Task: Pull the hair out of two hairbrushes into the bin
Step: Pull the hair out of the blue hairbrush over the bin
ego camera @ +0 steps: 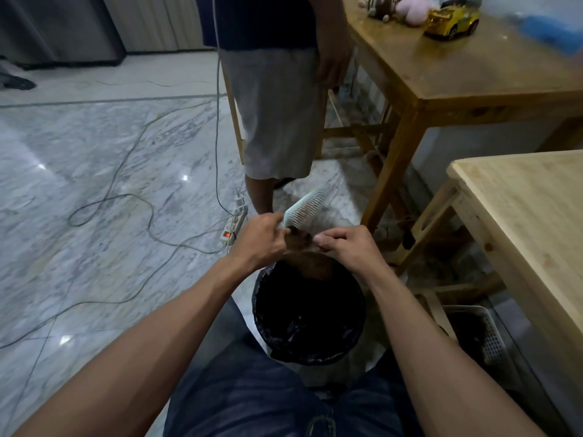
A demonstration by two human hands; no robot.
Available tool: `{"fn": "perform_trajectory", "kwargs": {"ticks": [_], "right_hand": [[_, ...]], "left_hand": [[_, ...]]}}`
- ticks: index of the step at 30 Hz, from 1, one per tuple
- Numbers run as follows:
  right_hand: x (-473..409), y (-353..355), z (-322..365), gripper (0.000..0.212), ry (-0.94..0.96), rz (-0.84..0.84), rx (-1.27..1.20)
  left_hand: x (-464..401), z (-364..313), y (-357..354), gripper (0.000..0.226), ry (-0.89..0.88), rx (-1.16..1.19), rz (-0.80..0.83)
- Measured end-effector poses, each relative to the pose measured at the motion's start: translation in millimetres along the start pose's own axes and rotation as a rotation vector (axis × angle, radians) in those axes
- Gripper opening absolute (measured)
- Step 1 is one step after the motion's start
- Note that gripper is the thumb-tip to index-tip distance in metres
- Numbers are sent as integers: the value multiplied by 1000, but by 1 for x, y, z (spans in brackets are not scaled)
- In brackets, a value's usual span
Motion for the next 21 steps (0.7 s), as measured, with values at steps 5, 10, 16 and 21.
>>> {"fn": "perform_trajectory", "kwargs": {"ticks": [5,10,16,21], "right_hand": [[10,6,-12,9,-44,55,169],[11,-3,-14,42,-110,165,97],[-6,-1,11,45,-85,-25,-143],[-6,2,9,19,-70,-98,-188]], "left_hand": [[0,19,-2,17,108,19,-26],[4,0,-5,17,-23,-72,2],[11,-12,-7,24,-92,-127,20],[13,-20,-6,22,-134,-186,44]]}}
Point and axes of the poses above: each hand's wrist, its own x-axis away from the middle knuckle, its own y-axis out of the back of the hand, z = x × y, the point moved 8 cm from there along -x, towards the middle knuckle, and after that the axes turned 15 degrees about -x, right-handed, at the moved point
